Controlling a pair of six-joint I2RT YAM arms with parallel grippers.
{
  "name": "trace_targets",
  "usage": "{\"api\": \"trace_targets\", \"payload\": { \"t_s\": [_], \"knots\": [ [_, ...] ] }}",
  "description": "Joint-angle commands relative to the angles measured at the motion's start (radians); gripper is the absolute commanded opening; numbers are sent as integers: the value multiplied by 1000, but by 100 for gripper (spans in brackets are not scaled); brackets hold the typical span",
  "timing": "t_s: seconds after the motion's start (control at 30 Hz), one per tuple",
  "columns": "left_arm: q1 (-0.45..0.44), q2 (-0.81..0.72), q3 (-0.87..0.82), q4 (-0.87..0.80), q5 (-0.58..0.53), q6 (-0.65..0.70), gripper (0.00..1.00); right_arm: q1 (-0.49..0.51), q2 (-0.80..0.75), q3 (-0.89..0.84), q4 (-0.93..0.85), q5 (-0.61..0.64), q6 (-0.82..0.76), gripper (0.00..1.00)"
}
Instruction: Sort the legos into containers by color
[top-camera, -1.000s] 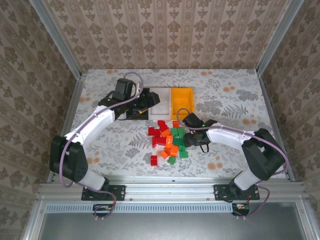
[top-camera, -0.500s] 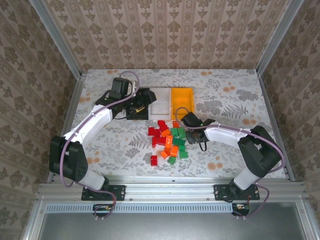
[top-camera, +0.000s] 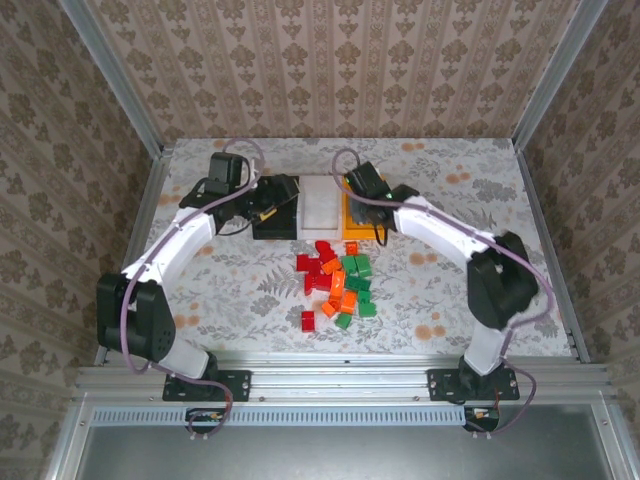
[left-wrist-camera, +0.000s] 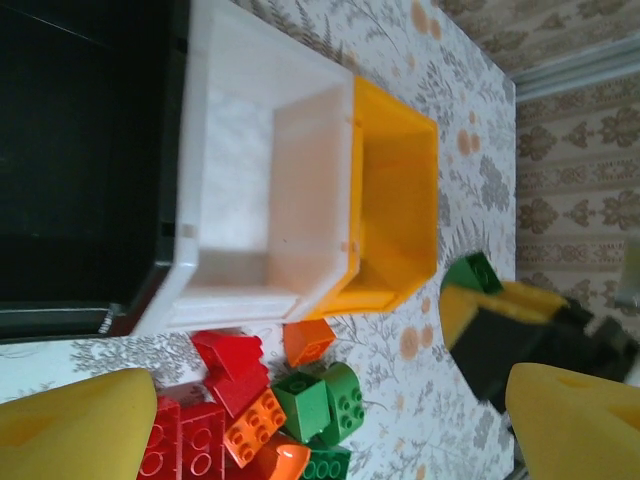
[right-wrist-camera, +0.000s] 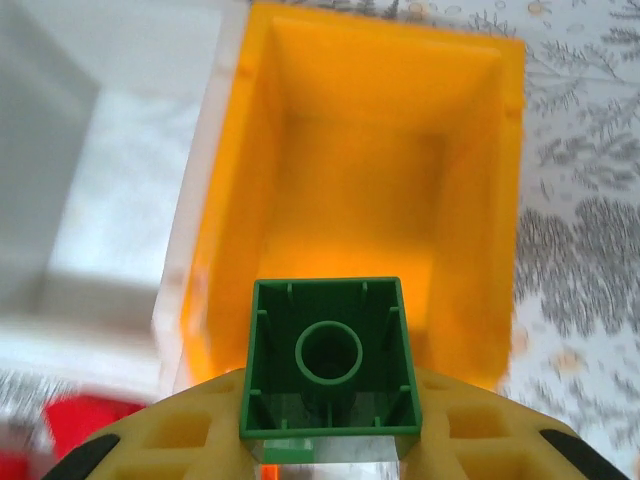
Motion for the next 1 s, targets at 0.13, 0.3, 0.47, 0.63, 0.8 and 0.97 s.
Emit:
{"api": "trace_targets", "payload": {
  "t_s": [0.13, 0.3, 0.47, 0.63, 0.8, 0.97],
  "knots": [
    [14, 17, 12, -17, -3, 18, 92, -68, 252, 235, -125, -40, -36, 32],
    [18, 16, 19, -22, -2, 23, 92, -77, 290, 282, -145, -53, -47, 39],
    [20, 11, 21, -26, -4, 25, 92, -77, 256, 277, -136, -56, -44, 50],
    [23, 8, 20, -20, 2, 20, 92, -67, 153, 212, -112, -59, -34, 50],
    [3, 15, 2, -2, 5, 2, 92, 7, -74, -68, -28, -52, 17, 50],
    [-44, 56, -3, 2, 18, -14, 92, 100, -244, -364, 43, -55, 93, 49]
  ]
}}
